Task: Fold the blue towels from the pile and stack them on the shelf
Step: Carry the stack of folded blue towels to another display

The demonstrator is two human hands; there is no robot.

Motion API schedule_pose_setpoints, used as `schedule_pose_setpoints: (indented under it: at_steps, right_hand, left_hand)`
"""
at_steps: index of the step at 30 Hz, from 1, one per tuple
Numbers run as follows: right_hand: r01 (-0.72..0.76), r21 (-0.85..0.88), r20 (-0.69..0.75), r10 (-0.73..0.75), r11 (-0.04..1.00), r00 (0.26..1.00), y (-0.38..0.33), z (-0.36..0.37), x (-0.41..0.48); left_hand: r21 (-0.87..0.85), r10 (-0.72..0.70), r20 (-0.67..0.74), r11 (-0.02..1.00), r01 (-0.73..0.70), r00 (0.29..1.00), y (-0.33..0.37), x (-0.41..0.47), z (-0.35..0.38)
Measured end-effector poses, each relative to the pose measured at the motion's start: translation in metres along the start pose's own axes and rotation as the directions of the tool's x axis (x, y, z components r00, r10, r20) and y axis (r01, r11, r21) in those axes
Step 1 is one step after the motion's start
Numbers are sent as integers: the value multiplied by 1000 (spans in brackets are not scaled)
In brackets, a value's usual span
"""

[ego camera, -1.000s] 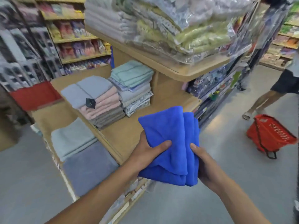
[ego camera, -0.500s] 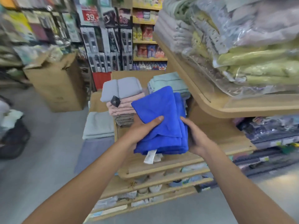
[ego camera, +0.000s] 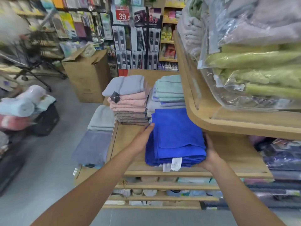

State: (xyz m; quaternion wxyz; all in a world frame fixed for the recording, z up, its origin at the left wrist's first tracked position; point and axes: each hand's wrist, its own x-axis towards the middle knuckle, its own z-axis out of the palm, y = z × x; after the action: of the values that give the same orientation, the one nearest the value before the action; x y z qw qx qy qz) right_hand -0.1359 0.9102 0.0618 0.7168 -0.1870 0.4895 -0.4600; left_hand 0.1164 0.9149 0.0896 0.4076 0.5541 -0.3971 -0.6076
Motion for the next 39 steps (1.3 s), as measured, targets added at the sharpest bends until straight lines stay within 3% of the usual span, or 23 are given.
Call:
schedule_pose_setpoints:
  at_steps: [8,13,20,25,27,29,30,31,33,35,36,39]
  right_hand:
    - [140,-99,26,-138,985,990,-2,16,-12]
    - [134,-149,-16,-138,980,990,-8,14,-12]
    - [120,-450,37,-116,885,993,-6,24,-6]
    - [77,-451,-33,-103,889,994,-9,21,-2]
    - [53,-536,-136,-149,842,979,-16,15,-8]
    - [71,-700,-249,-337,710,908,-23,7,-22]
    - [134,-823,-189,-488,553,852,-26,7,-31]
    - [227,-907,-40,-609,354,792,-28,10,-39]
    - [334,-943,248,-668,1,702,-31,25,-43]
    - [290,-923,385,-569,-254,727,-32,41,-31]
    - [256,-913,393,-517,-318,760,-32,44,-24]
    - [231,-914,365,-424,-333,829,-24,27,-8]
  left_hand:
    - [-292,-125,131,943,159,983,-15,15,30]
    - [-329,-168,210,916,231,963,-12,26,38]
    - [-343,-159,305,901,264,939,-10,31,24]
    - [-236,-136,225,953,189,965,-14,35,23]
    - [-123,-90,95,987,102,991,-10,33,21]
    - [63,100,-168,994,-90,981,-1,32,13]
    - [219,279,-254,949,-226,926,5,29,11]
    - [406,472,-237,842,-354,849,12,25,12]
    - [691,677,23,521,-501,736,24,21,23]
    - [828,630,232,272,-491,741,27,23,38]
    - [867,563,267,213,-450,782,24,27,41]
    - [875,388,302,248,-415,871,4,36,36]
